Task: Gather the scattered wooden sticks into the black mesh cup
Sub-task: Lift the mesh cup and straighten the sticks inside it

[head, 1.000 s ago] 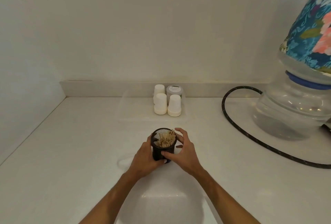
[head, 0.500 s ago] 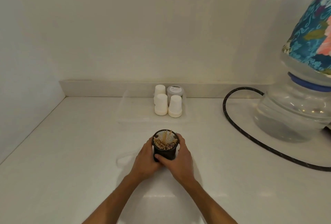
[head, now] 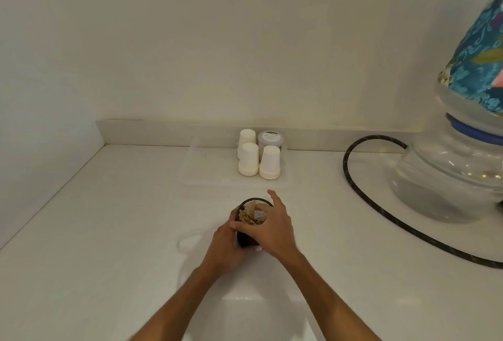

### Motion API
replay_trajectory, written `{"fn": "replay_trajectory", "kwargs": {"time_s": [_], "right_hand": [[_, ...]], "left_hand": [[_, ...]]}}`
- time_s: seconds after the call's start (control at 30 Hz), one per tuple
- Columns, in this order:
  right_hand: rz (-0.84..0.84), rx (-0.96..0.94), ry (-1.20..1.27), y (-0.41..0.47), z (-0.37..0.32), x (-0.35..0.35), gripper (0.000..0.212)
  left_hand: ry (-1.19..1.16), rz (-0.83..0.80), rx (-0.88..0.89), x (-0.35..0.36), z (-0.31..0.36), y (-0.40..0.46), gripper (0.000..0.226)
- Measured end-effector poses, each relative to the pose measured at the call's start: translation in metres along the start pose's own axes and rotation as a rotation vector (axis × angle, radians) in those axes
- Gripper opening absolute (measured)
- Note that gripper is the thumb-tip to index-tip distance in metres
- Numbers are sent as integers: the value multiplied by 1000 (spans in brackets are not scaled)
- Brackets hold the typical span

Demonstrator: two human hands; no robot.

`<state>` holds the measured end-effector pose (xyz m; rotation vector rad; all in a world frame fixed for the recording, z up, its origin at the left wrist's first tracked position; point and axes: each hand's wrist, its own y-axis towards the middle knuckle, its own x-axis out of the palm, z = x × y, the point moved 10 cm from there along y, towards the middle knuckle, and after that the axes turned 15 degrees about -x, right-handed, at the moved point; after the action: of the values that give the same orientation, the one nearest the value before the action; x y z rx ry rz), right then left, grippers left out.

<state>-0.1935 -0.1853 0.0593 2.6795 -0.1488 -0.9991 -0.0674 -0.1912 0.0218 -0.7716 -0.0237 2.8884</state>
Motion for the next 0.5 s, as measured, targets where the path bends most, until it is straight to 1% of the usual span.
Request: {"fn": "replay_trajectory", "kwargs": {"time_s": [0.03, 0.13, 0.17, 0.23, 0.4, 0.5], "right_hand": [[-2, -47, 13, 1, -4, 2, 88], [-14, -250, -73, 0, -22, 5, 52], [-22, -289, -83, -1, -25, 6, 46], [-33, -326, -108, -3, -27, 6, 44], [-66, -365, -142, -7, -27, 4, 48], [-35, -323, -133, -9, -23, -1, 56]], "left_hand": [[0, 2, -2, -1, 0, 0, 92], [0, 17, -11, -3, 0, -2, 80], [1, 17, -11, -3, 1, -2, 78], [-6, 10, -9, -3, 1, -3, 80], [-19, 12, 2, -3, -1, -2, 82], [-21, 7, 4, -2, -1, -2, 83]]}}
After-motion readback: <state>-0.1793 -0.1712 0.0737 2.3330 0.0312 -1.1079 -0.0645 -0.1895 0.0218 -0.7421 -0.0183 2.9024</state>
